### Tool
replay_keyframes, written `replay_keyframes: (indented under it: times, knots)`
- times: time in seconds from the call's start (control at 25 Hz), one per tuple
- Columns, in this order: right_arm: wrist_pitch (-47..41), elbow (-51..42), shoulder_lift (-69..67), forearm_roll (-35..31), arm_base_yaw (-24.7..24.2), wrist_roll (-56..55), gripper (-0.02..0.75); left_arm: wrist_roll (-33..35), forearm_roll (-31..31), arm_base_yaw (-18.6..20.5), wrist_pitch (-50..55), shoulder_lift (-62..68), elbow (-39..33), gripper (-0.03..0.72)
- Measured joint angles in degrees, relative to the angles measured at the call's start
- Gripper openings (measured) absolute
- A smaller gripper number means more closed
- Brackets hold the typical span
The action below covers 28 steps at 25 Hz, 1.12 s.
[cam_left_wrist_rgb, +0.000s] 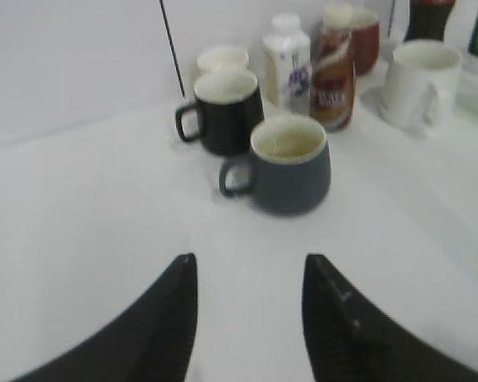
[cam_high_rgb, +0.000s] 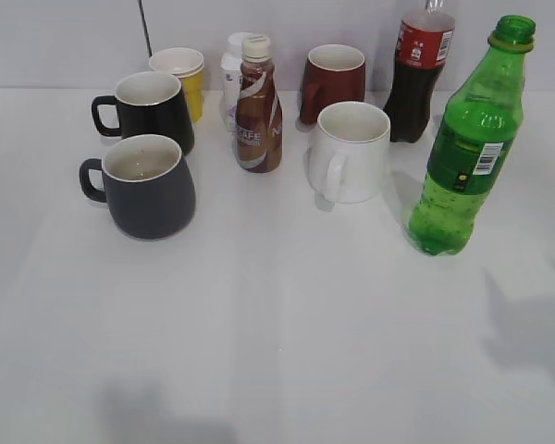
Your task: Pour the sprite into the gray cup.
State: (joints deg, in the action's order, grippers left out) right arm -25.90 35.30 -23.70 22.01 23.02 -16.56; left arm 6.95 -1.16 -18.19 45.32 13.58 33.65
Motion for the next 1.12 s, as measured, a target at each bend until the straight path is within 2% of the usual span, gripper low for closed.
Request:
replay_keyframes:
  times: [0.16,0.28,0.36,0.6,0.8,1.12]
  knots:
    - [-23.20,0.05,10.21,-11.11,0.97,9.57,0.596,-0.30,0.76,0.00,8.92,-6.15,0.00,0.341]
    - [-37.42,0.05,15.44,-14.46,1.03,11.18,0.596,-1.44,2.34,0.07,14.83,-9.88,0.00,0.341]
    - [-41.72,-0.31,18.95,-14.99,1.03,11.58,0.596,-1.81,3.64,0.25,18.33,-12.34,0.00,0.341]
    - [-43.48,-3.85,24.01,-15.74,1.03,12.41,0.596,-2.75,4.26,0.93,17.64,-14.00,-2.82,0.341]
    - [-35.83,-6.17,24.07,-17.03,1.03,13.75,0.595,-2.97,4.31,1.01,15.94,-14.00,-3.94,0.341]
    - [-34.23,-6.70,24.18,-17.80,1.03,13.99,0.593,-3.01,4.36,1.01,15.84,-14.00,-3.94,0.340]
